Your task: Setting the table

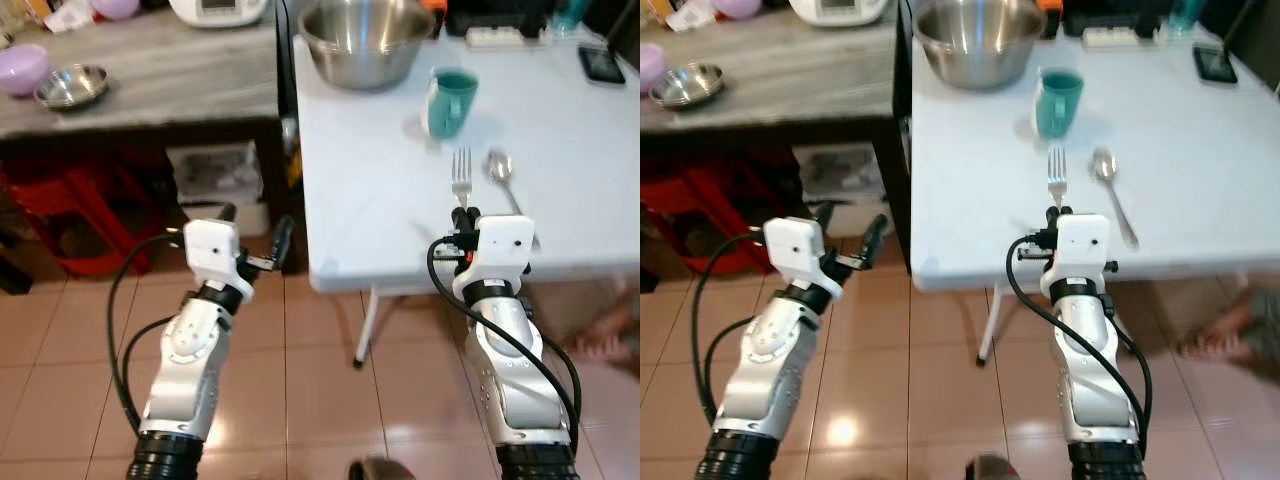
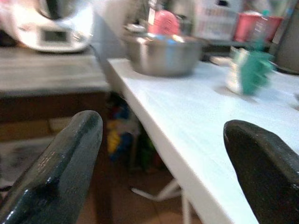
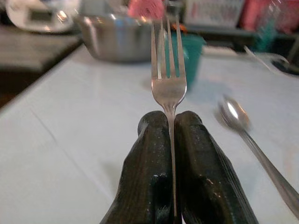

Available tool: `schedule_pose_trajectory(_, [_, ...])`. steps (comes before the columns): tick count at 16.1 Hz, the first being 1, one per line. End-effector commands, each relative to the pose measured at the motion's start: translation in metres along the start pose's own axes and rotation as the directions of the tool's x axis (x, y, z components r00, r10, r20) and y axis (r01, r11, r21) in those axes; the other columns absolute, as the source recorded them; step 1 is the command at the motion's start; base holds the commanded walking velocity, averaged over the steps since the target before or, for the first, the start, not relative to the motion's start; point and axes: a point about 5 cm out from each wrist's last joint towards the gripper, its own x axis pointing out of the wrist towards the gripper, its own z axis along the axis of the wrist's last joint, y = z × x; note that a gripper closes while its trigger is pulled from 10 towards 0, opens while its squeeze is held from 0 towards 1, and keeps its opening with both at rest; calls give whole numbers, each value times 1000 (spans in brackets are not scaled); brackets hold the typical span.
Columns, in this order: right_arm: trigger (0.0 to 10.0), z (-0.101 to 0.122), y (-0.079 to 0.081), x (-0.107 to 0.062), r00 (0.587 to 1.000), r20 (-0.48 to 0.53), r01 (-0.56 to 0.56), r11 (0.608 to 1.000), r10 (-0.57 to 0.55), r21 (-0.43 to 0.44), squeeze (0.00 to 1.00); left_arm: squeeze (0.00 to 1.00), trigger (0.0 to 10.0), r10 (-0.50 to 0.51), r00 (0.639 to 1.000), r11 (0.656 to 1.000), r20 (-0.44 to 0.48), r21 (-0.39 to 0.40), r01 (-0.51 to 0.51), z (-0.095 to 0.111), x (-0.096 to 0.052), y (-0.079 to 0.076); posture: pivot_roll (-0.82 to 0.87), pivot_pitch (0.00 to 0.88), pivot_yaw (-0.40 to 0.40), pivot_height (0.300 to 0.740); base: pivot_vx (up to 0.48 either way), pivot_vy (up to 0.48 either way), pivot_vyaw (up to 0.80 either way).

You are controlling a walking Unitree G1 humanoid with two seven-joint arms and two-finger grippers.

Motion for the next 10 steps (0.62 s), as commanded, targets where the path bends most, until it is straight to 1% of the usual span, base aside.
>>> schedule_pose_trajectory(1, [10000, 3, 9, -1, 1000, 14, -24, 1000, 24, 17, 0, 0, 10000, 74, 997, 997, -35, 39, -73, -4, -5, 14, -108, 176, 42, 740, 0, 0, 0])
schedule_pose_trajectory(2, [10000, 3, 9, -1, 1000, 14, -24, 1000, 24, 16, 0, 0, 10000, 97, 994, 995, -45, 45, -95, -5, -5, 15, -108, 176, 42, 740, 0, 0, 0])
schedule_pose_trajectory(5, [10000, 3, 8, 0, 1000, 16, -25, 1000, 24, 12, 0, 0, 10000, 111, 993, 992, -48, 62, -108, -5, -6, 18, -108, 176, 42, 740, 0, 0, 0])
schedule_pose_trajectory(6, [10000, 4, 9, 0, 1000, 17, -25, 1000, 25, 12, 0, 0, 10000, 110, 993, 991, -50, 76, -106, -5, -6, 19, -108, 176, 42, 740, 0, 0, 0])
schedule_pose_trajectory(7, [10000, 4, 9, -1, 999, 18, -27, 1000, 26, 11, 0, 0, 10000, 102, 994, 992, -45, 73, -99, -5, -6, 18, -108, 176, 42, 740, 0, 0, 0])
schedule_pose_trajectory(10, [10000, 3, 10, -1, 999, 20, -28, 1000, 27, 11, 0, 0, 10000, 92, 995, 994, -47, 69, -89, -5, -6, 17, -109, 176, 45, 740, 0, 0, 646])
